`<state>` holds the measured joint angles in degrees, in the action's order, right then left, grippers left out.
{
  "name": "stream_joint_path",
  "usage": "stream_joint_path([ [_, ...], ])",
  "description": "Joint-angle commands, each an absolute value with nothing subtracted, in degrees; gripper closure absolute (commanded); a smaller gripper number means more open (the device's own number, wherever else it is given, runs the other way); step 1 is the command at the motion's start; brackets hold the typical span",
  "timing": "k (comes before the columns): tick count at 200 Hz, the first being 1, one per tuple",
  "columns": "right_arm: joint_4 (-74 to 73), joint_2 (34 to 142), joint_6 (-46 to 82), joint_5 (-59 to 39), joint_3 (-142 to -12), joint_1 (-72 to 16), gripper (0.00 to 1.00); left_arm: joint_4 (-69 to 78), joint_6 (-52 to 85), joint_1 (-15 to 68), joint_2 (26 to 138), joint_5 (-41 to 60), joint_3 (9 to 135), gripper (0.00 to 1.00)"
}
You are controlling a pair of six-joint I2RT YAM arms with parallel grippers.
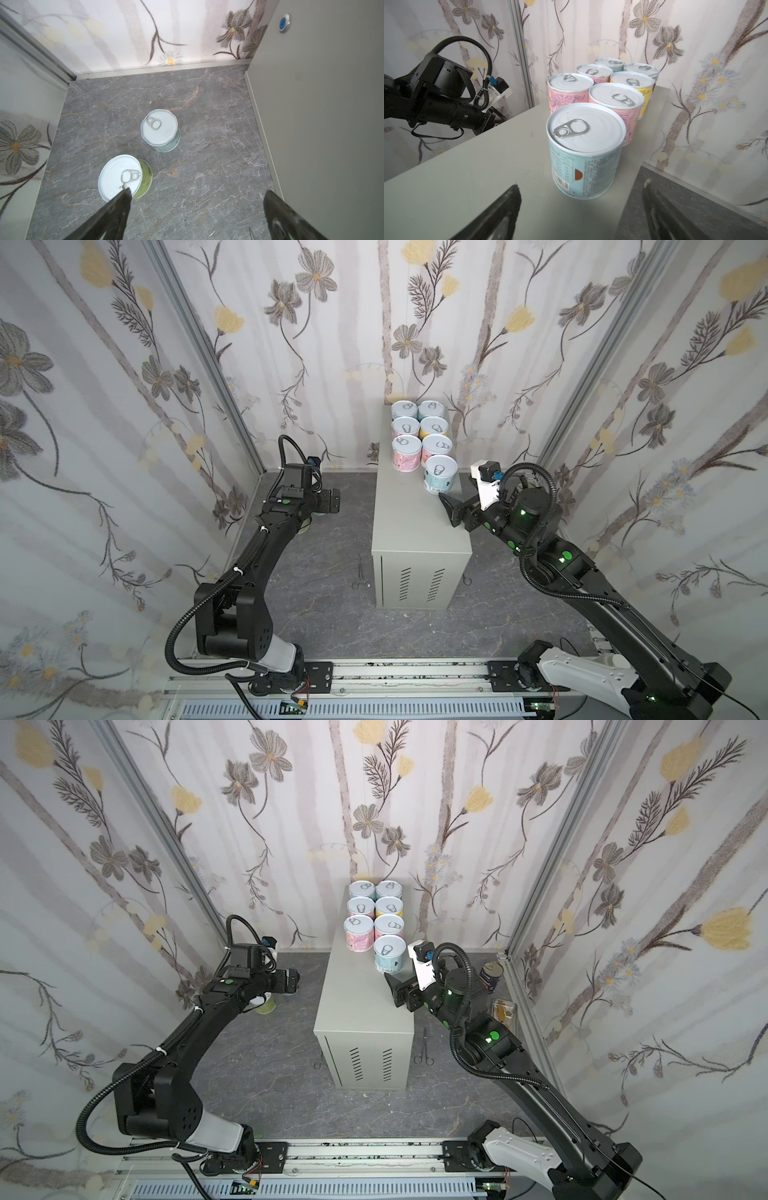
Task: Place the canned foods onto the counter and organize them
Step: 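Open the right gripper and withdraw it from the teal can, then close the left gripper on the green-labelled floor can while the right hovers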
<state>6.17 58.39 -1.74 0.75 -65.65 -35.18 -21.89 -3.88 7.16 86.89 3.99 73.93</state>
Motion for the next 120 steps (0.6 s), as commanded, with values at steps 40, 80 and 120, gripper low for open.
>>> stream_joint_path([
  [40, 5.78, 52.61, -1.24, 0.35, -62.18, -31.31, 0.01, -22.14, -1.34, 7.12, 93.3, 1.69, 78.59, 0.0],
  [80, 6.01, 50.46, -0.18, -0.91, -59.65, -27.84, 0.0, -23.51, 0.79, 7.08, 100.19, -1.13, 81.65, 0.0],
  [120, 6.57, 50.36, 0.04, -2.8, -58.81, -25.26, 0.0, -24.06, 2.16, 6.69, 107.85, -2.33, 86.84, 0.0],
])
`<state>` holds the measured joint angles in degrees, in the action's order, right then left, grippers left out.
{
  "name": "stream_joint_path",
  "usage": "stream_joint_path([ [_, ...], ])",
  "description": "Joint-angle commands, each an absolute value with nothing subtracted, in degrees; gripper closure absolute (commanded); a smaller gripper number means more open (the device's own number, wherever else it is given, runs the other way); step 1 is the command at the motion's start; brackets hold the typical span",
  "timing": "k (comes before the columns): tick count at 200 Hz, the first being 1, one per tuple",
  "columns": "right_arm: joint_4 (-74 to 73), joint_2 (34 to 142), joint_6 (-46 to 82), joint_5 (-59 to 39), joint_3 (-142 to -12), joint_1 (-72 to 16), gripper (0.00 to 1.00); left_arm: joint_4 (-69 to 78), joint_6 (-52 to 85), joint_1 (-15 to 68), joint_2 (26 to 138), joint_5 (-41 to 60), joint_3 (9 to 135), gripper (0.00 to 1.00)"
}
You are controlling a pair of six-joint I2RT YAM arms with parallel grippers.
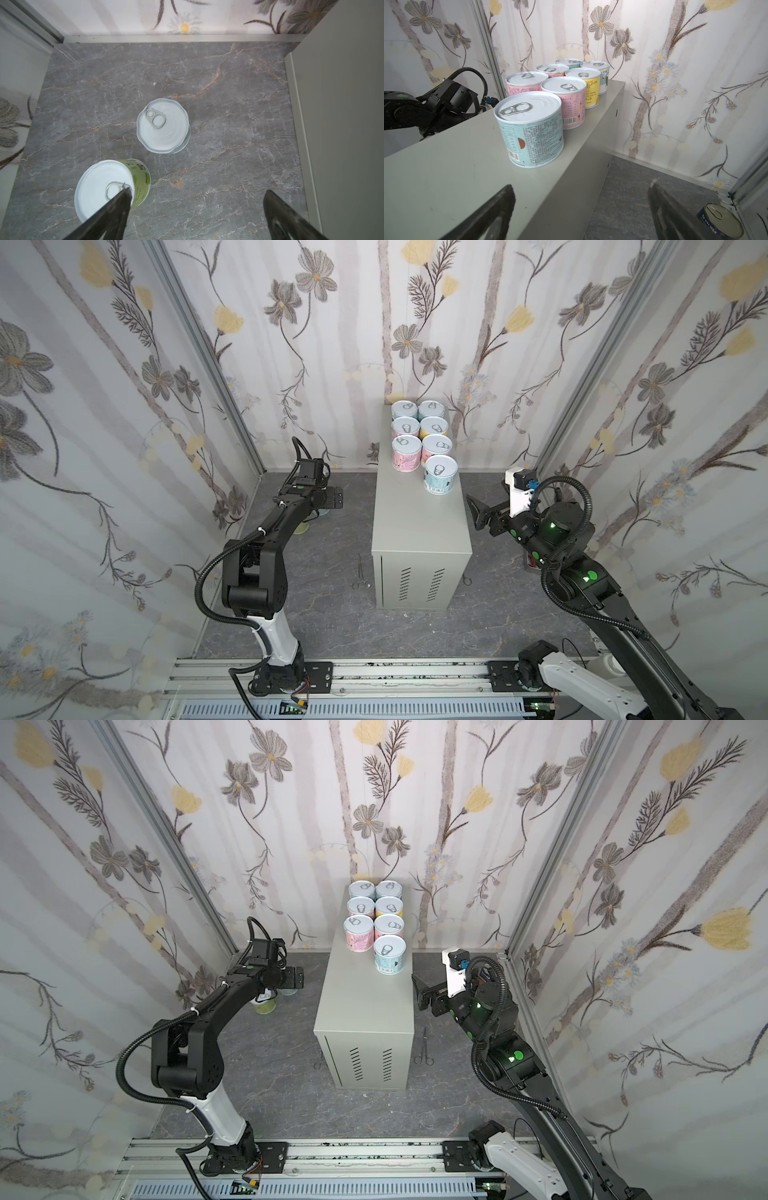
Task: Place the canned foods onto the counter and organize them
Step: 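Close the left gripper on the green-labelled floor can while the right hovers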
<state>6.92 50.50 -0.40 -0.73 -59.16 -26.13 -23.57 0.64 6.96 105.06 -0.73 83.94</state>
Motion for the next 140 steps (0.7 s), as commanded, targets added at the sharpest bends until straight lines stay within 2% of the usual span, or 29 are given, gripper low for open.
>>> stream_joint_path([
  [1, 6.58, 50.4, 0.02, -2.81, -58.8, -25.2, 0.0, -24.11, 2.14, 6.68, 108.11, -2.35, 87.01, 0.0],
  [55, 6.66, 54.34, -0.84, -5.05, -61.26, -23.58, 0.0, -26.62, 0.88, 4.06, 117.31, -1.75, 95.6, 0.0],
  [140, 4.8, 58.76, 0.32, -7.33, -63.71, -22.65, 0.0, -28.12, -0.53, 1.96, 123.53, -1.89, 100.14, 0.0],
])
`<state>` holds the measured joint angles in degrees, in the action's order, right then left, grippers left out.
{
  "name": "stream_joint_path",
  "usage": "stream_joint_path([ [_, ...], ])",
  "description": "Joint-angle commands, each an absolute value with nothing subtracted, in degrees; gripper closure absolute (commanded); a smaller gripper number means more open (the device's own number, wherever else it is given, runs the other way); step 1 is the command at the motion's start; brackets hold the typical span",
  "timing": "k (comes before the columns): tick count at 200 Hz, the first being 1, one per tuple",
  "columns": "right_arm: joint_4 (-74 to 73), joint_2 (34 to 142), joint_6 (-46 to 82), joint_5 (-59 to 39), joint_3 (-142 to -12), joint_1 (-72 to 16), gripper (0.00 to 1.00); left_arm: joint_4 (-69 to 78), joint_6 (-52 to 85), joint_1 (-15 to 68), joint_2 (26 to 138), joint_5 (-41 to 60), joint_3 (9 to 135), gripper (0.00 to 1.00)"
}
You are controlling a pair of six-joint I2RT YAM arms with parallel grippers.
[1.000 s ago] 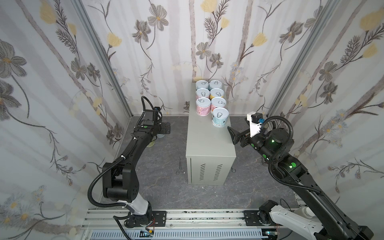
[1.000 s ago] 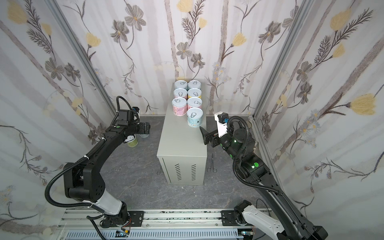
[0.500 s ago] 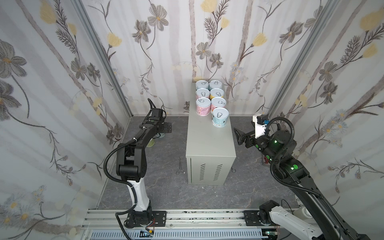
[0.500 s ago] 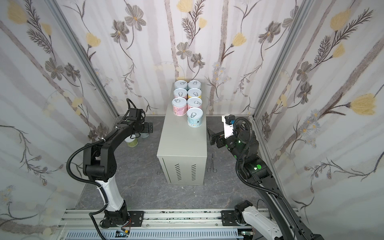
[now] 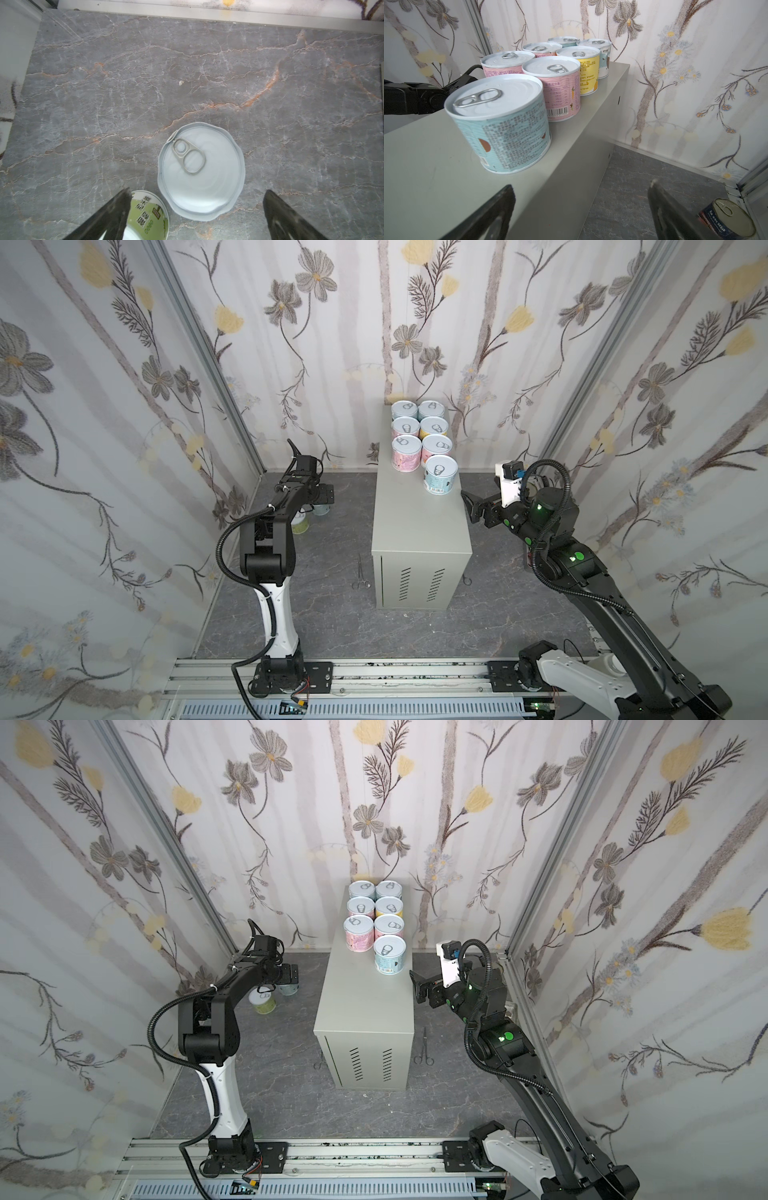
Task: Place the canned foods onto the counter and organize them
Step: 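Close the left gripper on the green-labelled floor can while the right hovers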
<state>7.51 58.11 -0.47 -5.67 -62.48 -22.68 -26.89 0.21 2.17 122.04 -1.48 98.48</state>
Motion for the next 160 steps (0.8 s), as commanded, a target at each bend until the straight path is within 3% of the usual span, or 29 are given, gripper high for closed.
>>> stream_joint_path([
  [1, 4.82, 58.82, 0.34, -7.36, -63.76, -22.66, 0.0, -28.08, -0.53, 1.95, 123.6, -1.87, 100.17, 0.0],
  [135, 2.03, 62.81, 1.58, -8.69, -64.86, -22.04, 0.0, -24.24, -0.39, 1.14, 130.48, 1.39, 104.47, 0.0],
  [160, 1.45, 63.36, 1.68, -8.96, -64.95, -22.0, 0.0, -24.71, -0.18, 1.17, 132.24, 2.07, 105.81, 0.05],
])
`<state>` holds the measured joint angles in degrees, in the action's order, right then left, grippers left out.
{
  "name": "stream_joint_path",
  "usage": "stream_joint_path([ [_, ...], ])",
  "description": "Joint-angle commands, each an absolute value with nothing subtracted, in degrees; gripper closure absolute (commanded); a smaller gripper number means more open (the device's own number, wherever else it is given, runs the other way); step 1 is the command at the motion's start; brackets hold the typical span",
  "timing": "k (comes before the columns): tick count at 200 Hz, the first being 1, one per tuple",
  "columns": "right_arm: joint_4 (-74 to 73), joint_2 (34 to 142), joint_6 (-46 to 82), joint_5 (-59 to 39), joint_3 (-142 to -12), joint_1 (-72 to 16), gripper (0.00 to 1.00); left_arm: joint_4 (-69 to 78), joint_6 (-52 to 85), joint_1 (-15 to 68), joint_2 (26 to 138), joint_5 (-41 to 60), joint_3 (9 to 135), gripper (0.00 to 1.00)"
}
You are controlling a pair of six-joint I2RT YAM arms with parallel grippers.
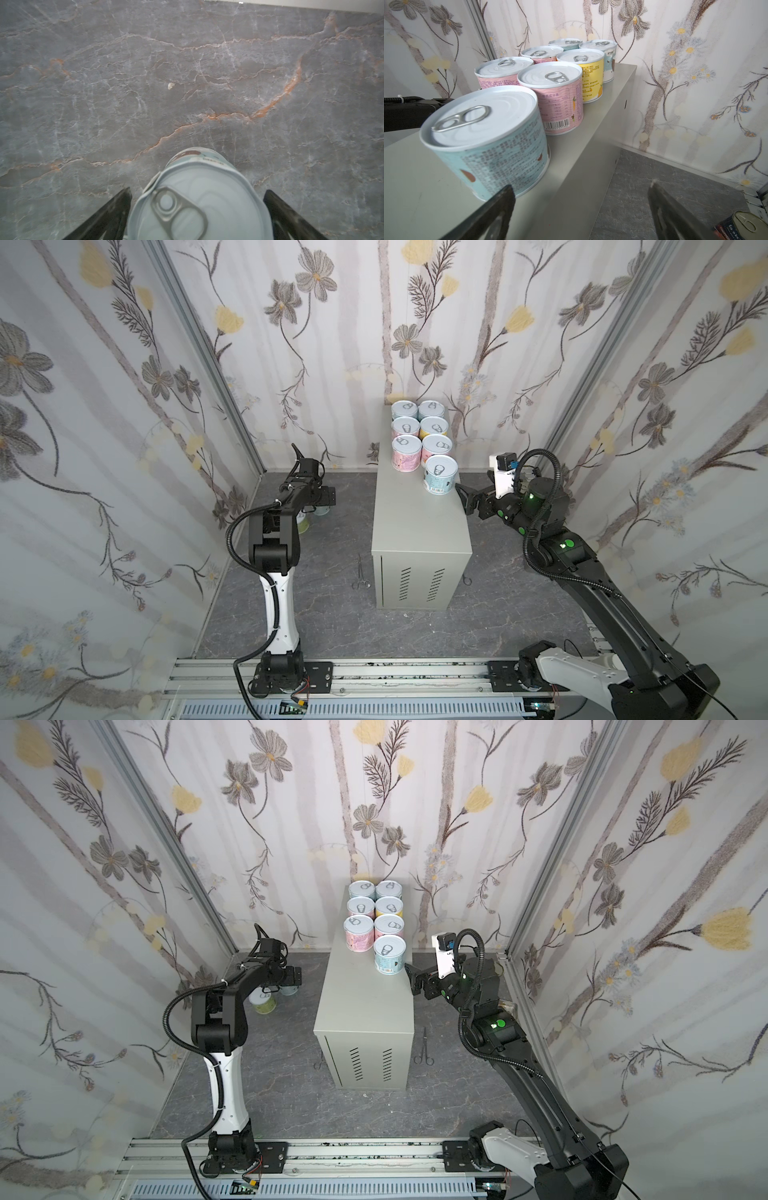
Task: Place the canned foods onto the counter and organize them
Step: 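Close the left gripper on the green-labelled floor can while the right hovers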
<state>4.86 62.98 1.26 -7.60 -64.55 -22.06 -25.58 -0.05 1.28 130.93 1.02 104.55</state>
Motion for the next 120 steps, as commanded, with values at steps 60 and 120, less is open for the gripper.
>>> stream_joint_path([
  [60, 1.54, 64.85, 2.1, -8.61, -65.82, -21.79, 0.0, -24.76, 0.79, 1.16, 133.38, 1.84, 106.53, 0.2],
  [120, 0.79, 65.41, 2.03, -9.7, -66.18, -21.62, 0.0, -25.01, 0.7, 1.15, 130.47, 2.33, 102.56, 0.35],
])
